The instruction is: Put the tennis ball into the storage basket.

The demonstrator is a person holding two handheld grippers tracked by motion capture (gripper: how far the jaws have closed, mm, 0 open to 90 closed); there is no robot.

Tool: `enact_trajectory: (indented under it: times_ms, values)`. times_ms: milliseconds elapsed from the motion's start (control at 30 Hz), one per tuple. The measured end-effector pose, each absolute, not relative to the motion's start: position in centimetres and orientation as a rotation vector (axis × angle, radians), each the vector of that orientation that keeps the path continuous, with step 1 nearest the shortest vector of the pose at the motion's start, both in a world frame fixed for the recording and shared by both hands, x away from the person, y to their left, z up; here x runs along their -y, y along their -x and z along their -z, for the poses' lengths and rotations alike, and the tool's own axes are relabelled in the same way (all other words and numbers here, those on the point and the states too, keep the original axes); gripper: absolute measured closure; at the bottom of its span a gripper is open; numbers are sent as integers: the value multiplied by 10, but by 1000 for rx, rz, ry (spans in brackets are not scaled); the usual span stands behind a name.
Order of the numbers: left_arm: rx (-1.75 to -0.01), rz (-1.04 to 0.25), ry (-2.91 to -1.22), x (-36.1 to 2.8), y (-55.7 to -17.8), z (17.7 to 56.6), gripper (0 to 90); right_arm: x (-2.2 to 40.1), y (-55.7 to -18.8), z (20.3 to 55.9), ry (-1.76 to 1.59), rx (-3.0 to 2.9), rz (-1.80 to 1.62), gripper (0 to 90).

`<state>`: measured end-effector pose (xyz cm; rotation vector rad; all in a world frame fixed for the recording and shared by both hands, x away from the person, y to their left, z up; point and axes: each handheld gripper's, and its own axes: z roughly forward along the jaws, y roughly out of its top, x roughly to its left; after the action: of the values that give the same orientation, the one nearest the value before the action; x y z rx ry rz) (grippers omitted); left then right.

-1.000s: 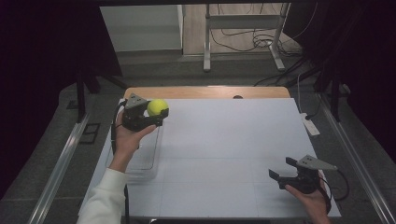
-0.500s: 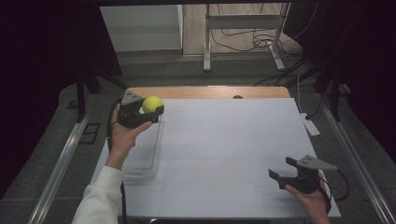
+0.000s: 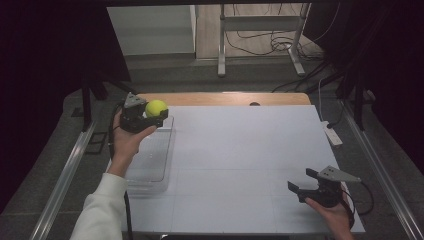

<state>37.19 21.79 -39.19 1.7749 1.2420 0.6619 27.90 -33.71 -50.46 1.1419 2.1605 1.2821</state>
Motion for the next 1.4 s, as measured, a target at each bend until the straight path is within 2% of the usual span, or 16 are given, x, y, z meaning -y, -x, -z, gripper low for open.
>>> enact_trajectory:
  times_ms: [1400]
  values:
    - [-1376,-719,-1825,-256,-388,404,265,338,-279,505,-1147,-2156,-1279,98]
